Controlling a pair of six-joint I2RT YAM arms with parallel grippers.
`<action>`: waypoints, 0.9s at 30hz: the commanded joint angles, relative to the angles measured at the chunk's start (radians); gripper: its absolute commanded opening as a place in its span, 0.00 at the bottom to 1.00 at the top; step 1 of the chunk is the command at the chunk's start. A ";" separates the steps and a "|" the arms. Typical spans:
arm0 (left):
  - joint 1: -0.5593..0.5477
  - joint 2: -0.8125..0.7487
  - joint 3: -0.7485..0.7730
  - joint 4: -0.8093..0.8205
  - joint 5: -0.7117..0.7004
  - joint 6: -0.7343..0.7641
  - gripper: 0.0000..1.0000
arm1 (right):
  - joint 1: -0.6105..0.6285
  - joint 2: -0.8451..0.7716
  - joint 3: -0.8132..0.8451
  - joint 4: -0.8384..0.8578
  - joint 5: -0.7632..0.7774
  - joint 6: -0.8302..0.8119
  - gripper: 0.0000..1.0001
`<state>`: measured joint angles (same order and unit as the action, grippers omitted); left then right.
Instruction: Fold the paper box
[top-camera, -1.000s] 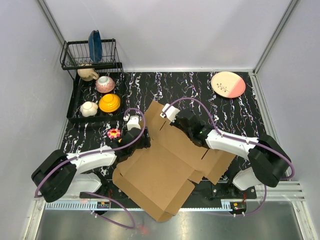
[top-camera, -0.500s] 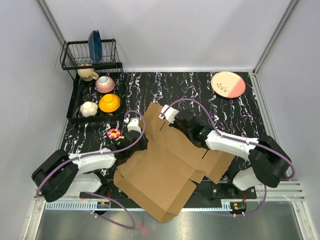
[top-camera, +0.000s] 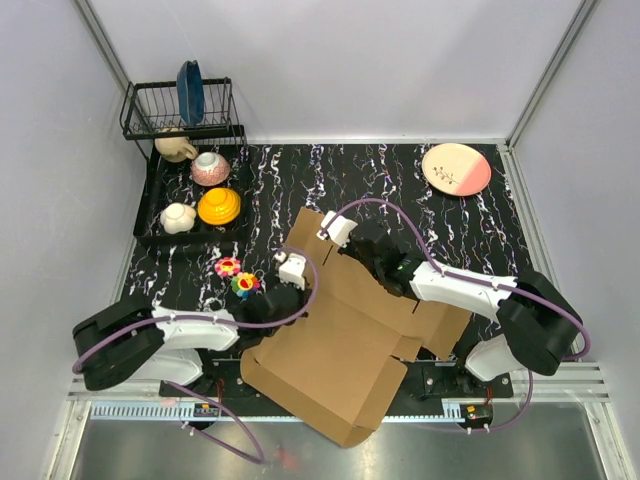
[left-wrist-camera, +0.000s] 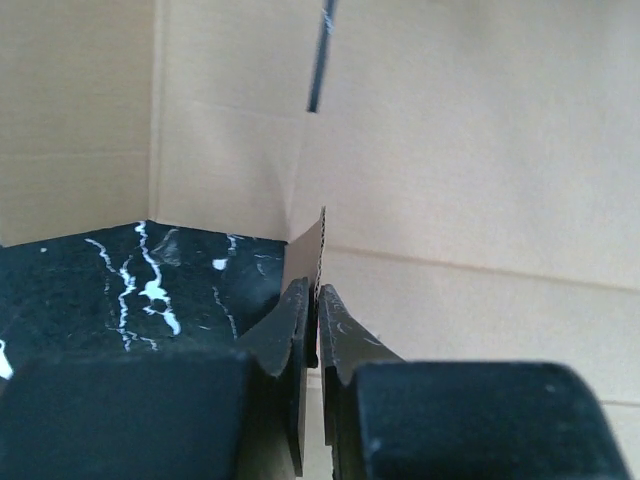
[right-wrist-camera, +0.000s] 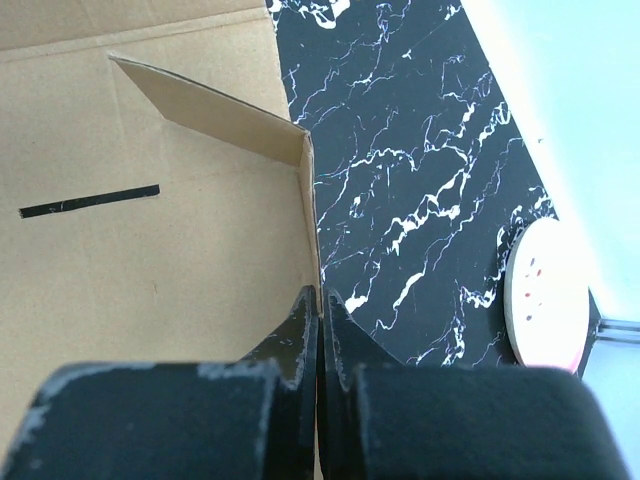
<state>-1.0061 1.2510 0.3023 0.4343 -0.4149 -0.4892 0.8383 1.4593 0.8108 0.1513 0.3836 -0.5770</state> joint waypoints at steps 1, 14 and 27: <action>-0.118 0.100 0.037 0.116 -0.160 0.121 0.06 | 0.019 -0.005 0.022 0.041 0.028 0.005 0.00; -0.226 0.128 0.193 -0.113 -0.436 0.107 0.39 | 0.022 -0.011 0.021 0.037 0.049 -0.012 0.00; -0.195 -0.258 0.238 -0.312 -0.568 0.009 0.91 | 0.022 -0.016 0.004 0.142 0.110 -0.139 0.00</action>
<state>-1.2240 1.0344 0.5114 0.2100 -0.8986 -0.4183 0.8509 1.4597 0.8108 0.1635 0.4343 -0.6395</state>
